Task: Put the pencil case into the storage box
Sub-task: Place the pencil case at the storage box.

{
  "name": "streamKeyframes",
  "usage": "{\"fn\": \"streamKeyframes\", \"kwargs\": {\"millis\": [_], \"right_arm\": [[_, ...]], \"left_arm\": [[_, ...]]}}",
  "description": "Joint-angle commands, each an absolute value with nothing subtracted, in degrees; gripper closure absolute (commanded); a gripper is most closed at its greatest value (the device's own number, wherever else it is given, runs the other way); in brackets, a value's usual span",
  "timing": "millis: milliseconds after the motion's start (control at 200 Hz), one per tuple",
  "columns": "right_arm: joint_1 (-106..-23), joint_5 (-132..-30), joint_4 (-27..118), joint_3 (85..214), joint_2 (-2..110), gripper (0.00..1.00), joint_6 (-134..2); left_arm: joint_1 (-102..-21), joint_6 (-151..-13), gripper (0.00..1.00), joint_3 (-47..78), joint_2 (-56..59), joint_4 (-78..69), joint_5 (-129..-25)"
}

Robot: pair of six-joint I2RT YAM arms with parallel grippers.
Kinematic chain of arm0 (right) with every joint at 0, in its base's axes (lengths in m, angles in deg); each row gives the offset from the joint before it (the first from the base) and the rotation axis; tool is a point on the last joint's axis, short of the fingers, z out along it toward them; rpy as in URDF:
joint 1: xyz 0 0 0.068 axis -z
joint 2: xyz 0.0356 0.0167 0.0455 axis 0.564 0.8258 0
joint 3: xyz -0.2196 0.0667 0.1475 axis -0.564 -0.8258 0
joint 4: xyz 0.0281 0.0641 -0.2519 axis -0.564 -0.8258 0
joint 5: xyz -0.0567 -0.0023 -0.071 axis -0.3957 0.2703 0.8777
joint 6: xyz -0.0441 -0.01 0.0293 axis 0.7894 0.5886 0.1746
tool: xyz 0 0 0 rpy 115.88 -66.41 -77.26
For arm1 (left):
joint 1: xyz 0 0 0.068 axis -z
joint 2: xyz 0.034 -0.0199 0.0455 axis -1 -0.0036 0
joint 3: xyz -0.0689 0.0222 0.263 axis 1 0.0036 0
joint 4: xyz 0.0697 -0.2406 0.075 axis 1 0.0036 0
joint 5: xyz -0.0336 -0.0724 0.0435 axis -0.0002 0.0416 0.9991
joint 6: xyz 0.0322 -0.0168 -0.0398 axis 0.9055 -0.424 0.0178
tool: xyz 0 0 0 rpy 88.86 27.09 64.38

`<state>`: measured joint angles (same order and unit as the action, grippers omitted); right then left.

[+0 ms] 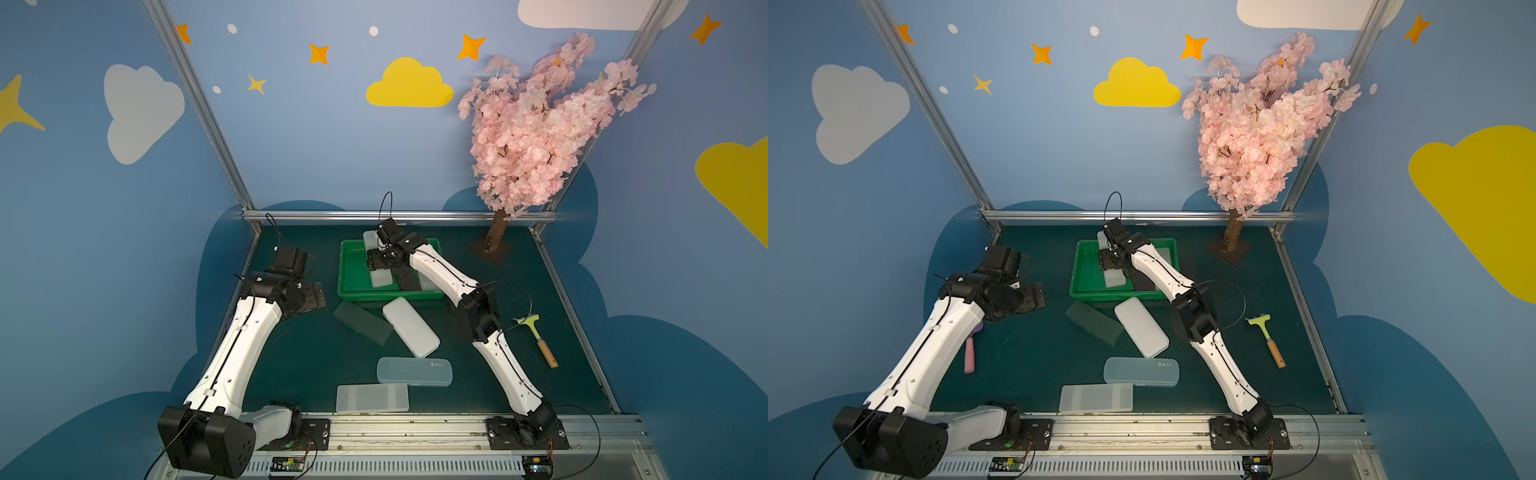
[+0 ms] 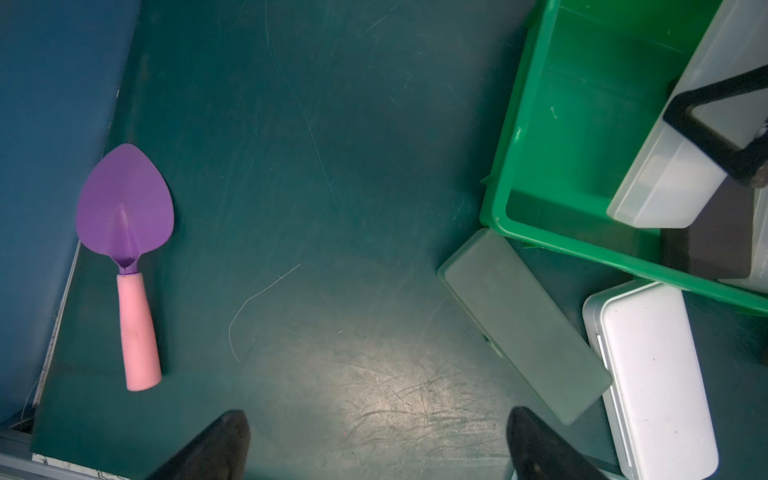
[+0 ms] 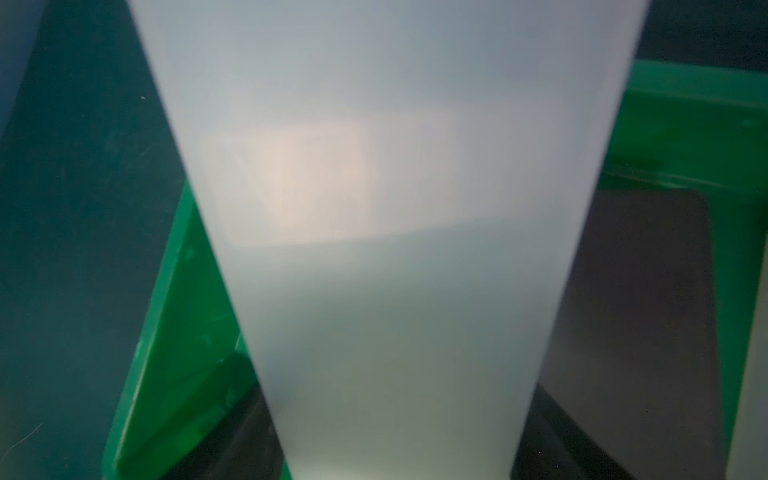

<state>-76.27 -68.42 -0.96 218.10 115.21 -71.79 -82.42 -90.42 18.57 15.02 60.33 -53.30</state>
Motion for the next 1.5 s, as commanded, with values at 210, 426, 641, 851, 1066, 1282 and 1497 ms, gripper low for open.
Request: {"fn": "streamKeyframes", "kwargs": {"millis": [210,426,641,851,1066,1282,1497], "right_arm": [[-75.7,-70.7,-5.0,221.5,119.4,0.36,-76.1],[-75.7,-72.8,-8.2,221.7,121.3,0.28,-76.1],[-75.3,-71.3,-10.5,221.6,121.2,0.14,-74.8],[-75.2,-68.5,-11.4,221.6,119.8,0.03,-74.3],[-75.9,-64.9,-10.5,220.3,114.0,0.02,-72.4],[-77.9,-63.3,-5.6,213.7,102.2,0.02,-69.2],[-78.1,-61.9,-3.4,200.8,89.9,0.01,-67.0]], "left_arm": [[-82.8,-90.9,0.01,19.7,16.2,60.7,-54.3],[-82.7,-91.0,0.01,20.2,16.2,60.5,-54.9],[-82.8,-90.9,0.01,19.6,16.1,61.0,-54.4],[-82.7,-90.9,0.01,19.0,15.7,61.0,-54.5],[-82.8,-90.5,0.01,18.5,15.4,61.1,-54.7],[-82.7,-89.7,0.01,19.7,15.8,61.0,-58.3],[-79.3,-88.7,0.03,22.4,16.1,62.5,-62.3]]}}
